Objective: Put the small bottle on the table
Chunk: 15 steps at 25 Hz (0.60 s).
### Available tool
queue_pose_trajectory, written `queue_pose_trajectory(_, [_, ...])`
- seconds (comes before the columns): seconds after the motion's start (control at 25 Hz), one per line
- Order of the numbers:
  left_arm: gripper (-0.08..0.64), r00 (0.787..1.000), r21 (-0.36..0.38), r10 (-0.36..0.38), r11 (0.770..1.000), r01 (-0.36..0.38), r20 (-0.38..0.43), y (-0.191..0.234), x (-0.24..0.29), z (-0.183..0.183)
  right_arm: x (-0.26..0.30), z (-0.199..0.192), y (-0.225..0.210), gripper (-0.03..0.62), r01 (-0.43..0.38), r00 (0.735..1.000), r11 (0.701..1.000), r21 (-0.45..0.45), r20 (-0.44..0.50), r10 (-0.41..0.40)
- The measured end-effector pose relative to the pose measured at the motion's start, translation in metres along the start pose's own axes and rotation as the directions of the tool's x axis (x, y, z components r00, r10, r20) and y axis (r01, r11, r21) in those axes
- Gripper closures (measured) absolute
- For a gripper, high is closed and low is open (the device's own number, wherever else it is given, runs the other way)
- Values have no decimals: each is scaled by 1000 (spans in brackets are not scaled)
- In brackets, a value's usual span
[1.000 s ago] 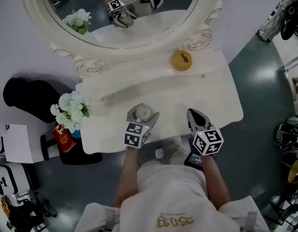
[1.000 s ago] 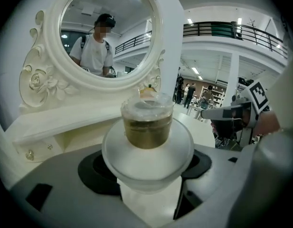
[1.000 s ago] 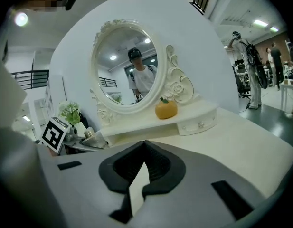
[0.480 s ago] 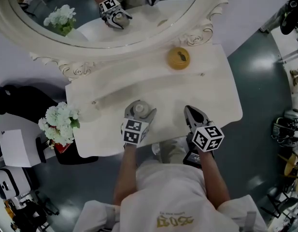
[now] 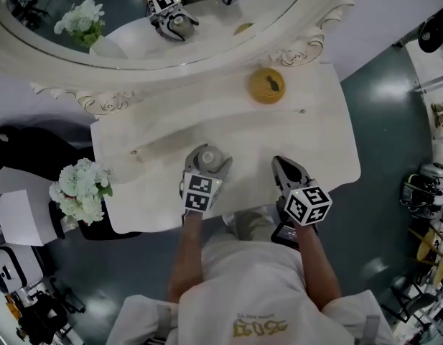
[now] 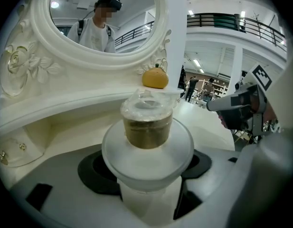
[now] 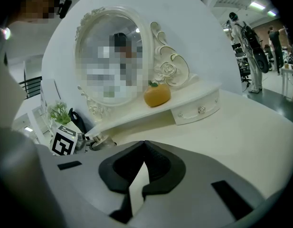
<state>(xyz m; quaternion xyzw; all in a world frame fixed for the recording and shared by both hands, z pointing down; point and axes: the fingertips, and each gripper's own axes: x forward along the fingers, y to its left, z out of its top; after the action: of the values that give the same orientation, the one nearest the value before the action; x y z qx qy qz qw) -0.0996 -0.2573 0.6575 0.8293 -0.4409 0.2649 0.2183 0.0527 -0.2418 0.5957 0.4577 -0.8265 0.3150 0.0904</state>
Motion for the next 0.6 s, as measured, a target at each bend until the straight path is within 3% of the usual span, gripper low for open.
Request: queue_pose_trajectory(0.6, [206, 999, 76, 41, 996, -41, -6, -6, 16, -7, -6, -5, -14, 580, 28, 1000, 1000, -9, -15, -28])
